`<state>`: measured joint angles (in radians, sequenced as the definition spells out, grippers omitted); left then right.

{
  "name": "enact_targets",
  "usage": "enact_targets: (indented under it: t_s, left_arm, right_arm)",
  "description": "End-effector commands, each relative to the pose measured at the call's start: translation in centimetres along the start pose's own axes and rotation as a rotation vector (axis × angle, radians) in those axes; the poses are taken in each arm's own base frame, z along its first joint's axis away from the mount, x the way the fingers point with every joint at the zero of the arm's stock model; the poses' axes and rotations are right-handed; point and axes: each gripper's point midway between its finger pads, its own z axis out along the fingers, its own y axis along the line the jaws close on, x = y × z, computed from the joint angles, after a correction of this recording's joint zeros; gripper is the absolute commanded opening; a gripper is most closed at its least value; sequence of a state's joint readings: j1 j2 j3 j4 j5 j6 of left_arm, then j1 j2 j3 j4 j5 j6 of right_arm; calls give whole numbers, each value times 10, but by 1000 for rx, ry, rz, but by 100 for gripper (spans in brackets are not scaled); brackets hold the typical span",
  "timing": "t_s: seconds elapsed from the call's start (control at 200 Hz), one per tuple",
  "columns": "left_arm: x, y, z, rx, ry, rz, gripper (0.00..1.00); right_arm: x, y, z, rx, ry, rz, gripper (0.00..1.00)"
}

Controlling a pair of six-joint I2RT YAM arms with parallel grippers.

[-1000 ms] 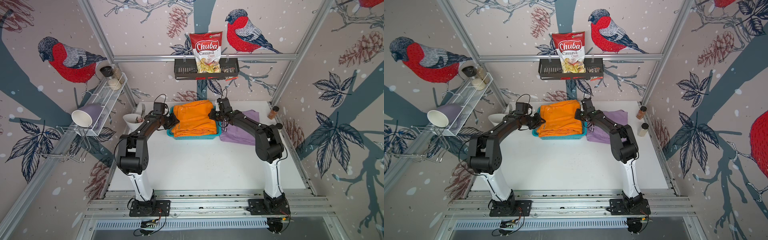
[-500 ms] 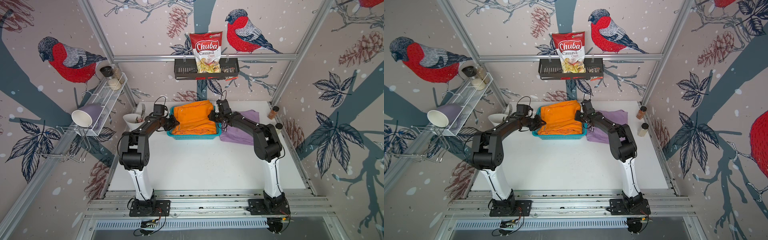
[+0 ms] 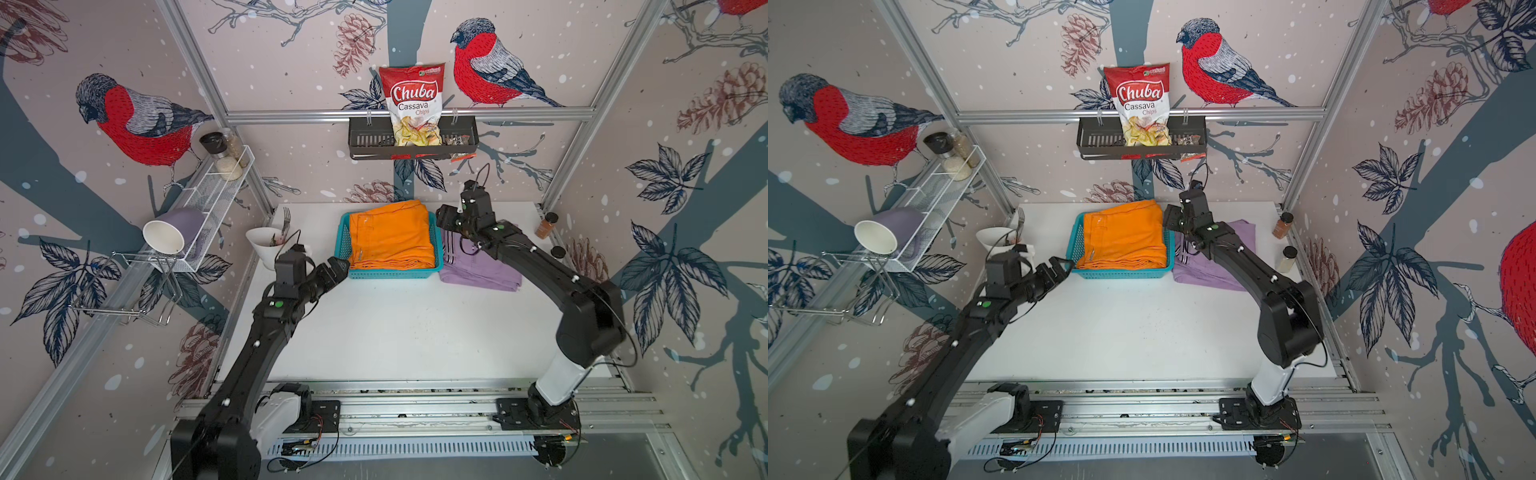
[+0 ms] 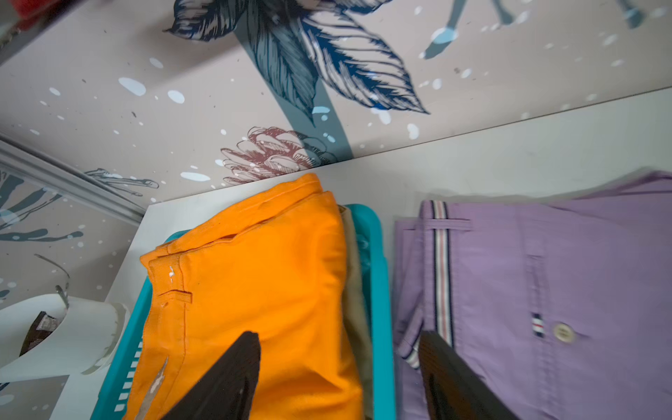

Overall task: Put the folded long pants in the basket
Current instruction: Place the long pant in the basket, then move the long pant to the center of the board.

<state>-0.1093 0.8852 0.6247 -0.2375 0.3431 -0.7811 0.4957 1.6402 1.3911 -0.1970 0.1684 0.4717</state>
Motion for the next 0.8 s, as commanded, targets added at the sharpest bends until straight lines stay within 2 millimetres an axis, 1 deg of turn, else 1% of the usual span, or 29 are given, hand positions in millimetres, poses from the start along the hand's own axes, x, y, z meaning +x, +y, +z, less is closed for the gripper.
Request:
enact_targets:
  t_s: [0.0, 0.04, 0.095, 0.18, 0.195, 0.205, 0.255, 0.27, 0.275, 0.29, 0.295, 0.34, 0.415, 0.45, 0.505, 0.61, 0.62, 0.625, 0.645, 0.7, 0.795]
  left_arm:
    - [30, 3, -9, 72, 8, -36, 96]
    - [43, 7, -11, 92, 18, -43, 96]
    - [56, 12, -13, 110, 33, -58, 96]
    - [67, 15, -15, 141, 34, -74, 96]
    - [68, 16, -16, 143, 29, -76, 96]
    - [69, 16, -16, 145, 29, -79, 96]
    - [72, 19, -17, 148, 21, -88, 96]
    - [73, 20, -17, 151, 20, -90, 96]
    - [73, 20, -17, 151, 19, -92, 96]
    - [74, 21, -16, 153, 18, -95, 96]
    - [74, 21, -16, 155, 18, -95, 96]
    - [76, 22, -16, 161, 13, -102, 96]
    - [79, 26, -13, 166, 13, -111, 96]
    - [80, 28, -11, 163, 12, -113, 96]
    - [81, 32, -8, 140, 16, -115, 96]
    - [86, 37, -3, 134, 36, -120, 96]
    - [87, 37, -2, 135, 38, -121, 96]
    - [87, 37, -2, 135, 40, -122, 96]
    - [88, 37, -1, 140, 45, -123, 96]
    - [91, 40, 1, 139, 49, -130, 96]
    - [93, 44, 2, 134, 46, -134, 96]
  right_arm:
    - [35, -54, -25, 193, 24, 51, 75]
    - [54, -68, -33, 198, 45, 84, 76]
    - [86, -86, -42, 191, 85, 124, 77]
    - [126, -109, -53, 136, 118, 236, 78]
    - [136, -116, -53, 133, 130, 261, 78]
    - [135, -117, -57, 118, 112, 281, 79]
    - [155, -137, -64, 91, 93, 408, 84]
    - [157, -143, -66, 81, 76, 453, 85]
    - [161, -143, -66, 68, 85, 467, 85]
    - [162, -149, -68, 55, 60, 512, 87]
    - [165, -150, -69, 46, 63, 523, 87]
    - [168, -159, -73, -14, 21, 620, 88]
    - [170, -175, -76, 15, -20, 675, 92]
    - [172, -179, -75, 38, -17, 682, 97]
    - [177, -182, -70, 51, 9, 698, 99]
    - [200, -188, -54, 76, 131, 771, 100]
    - [199, -187, -53, 66, 139, 773, 99]
    - [203, -188, -51, 72, 155, 777, 99]
    - [208, -187, -46, 69, 187, 784, 96]
    - [217, -185, -33, 49, 251, 797, 89]
    - [240, -188, -15, 63, 356, 829, 81]
